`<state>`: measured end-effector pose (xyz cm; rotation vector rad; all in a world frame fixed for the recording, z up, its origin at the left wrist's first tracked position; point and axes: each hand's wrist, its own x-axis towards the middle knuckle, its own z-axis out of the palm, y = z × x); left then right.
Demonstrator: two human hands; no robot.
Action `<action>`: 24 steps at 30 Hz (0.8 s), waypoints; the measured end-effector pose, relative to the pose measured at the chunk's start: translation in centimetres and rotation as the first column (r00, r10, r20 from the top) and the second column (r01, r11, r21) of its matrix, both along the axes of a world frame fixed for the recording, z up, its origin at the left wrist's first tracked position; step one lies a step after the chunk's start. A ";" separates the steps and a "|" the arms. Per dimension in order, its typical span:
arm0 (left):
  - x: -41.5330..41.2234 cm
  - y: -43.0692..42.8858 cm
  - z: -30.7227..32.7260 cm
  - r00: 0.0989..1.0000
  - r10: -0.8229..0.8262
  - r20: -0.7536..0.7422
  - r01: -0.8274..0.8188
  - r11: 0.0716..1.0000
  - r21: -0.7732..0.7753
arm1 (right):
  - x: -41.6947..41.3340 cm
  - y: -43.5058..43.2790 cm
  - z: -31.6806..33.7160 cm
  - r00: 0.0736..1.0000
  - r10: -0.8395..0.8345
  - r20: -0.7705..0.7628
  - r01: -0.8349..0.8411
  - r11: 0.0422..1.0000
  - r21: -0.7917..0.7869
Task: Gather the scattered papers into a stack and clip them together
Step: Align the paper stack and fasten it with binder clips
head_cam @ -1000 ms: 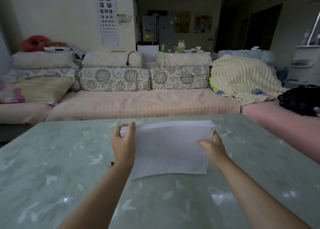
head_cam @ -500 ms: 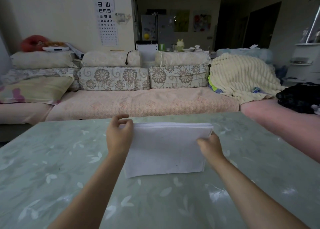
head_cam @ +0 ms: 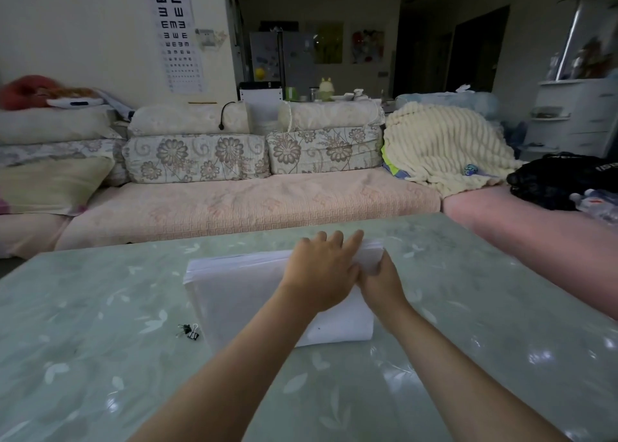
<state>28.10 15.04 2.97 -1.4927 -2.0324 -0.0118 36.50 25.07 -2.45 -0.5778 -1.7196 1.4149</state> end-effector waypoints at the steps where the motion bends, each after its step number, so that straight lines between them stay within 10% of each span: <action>1: -0.1 0.0 0.0 1.000 -0.017 0.000 0.017 1.000 -0.007 | 0.0 0.0 0.1 1.000 0.001 0.010 -0.001 1.000 0.000; 13: -10.0 -12.0 1.1 0.947 0.143 0.287 -0.190 0.971 0.143 | -0.8 0.5 0.5 0.982 -0.104 0.156 0.114 0.992 -0.056; 16: -11.3 -14.4 -0.6 0.616 -0.142 0.775 -0.315 0.858 0.407 | -1.3 0.4 0.4 0.981 -0.129 0.147 0.143 0.986 -0.085; 19: -10.5 -13.8 -3.2 0.117 -0.559 0.821 -0.530 0.664 0.528 | -1.4 0.1 0.5 0.989 -0.118 0.084 0.129 0.982 -0.136; 24: -9.4 -12.4 -5.2 0.136 -0.597 0.791 -0.586 0.595 0.550 | -1.3 0.2 0.0 0.994 -0.087 0.065 0.096 0.985 -0.145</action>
